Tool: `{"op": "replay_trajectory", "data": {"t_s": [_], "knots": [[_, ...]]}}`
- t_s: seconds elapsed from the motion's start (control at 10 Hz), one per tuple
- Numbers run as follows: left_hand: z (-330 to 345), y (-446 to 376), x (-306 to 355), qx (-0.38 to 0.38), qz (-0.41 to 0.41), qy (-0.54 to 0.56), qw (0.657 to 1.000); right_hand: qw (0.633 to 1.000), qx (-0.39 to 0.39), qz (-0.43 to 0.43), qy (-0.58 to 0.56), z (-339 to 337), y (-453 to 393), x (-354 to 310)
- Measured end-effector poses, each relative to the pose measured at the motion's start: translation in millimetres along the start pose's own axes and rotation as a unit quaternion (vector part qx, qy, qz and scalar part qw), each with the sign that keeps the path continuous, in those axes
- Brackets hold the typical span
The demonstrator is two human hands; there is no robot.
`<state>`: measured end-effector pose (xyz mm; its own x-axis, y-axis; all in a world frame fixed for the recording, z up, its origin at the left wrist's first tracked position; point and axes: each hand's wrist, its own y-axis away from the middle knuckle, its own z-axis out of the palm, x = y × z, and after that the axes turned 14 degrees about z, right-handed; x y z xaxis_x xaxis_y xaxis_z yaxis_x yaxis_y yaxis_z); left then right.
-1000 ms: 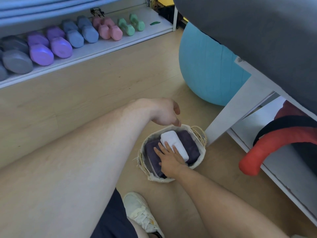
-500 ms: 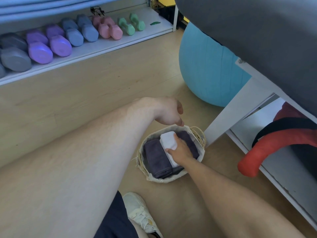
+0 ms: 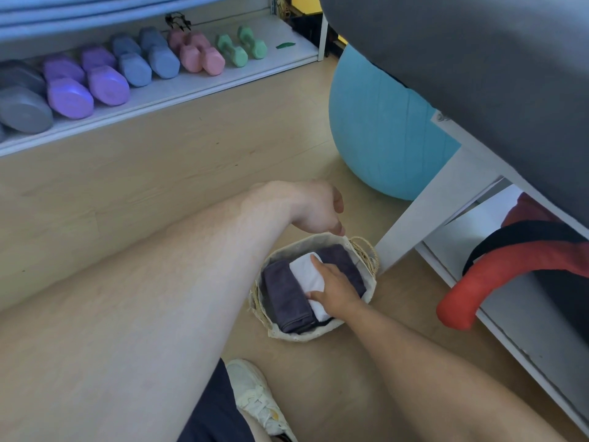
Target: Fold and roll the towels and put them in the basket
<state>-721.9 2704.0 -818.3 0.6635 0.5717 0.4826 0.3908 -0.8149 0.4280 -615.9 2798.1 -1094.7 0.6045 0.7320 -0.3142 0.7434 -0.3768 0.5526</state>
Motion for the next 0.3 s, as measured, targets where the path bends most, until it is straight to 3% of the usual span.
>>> {"op": "replay_trajectory", "data": {"t_s": [0.1,0.3], "knots": [[1,-2,-1,-0.001,0.006,0.002,1.000,0.999,-0.026,0.013,-0.027,1,8,-2],[-2,-2,6,0.011,0.010,-0.009,1.000,0.997,0.008,0.021,-0.072,-18,19,3]]}}
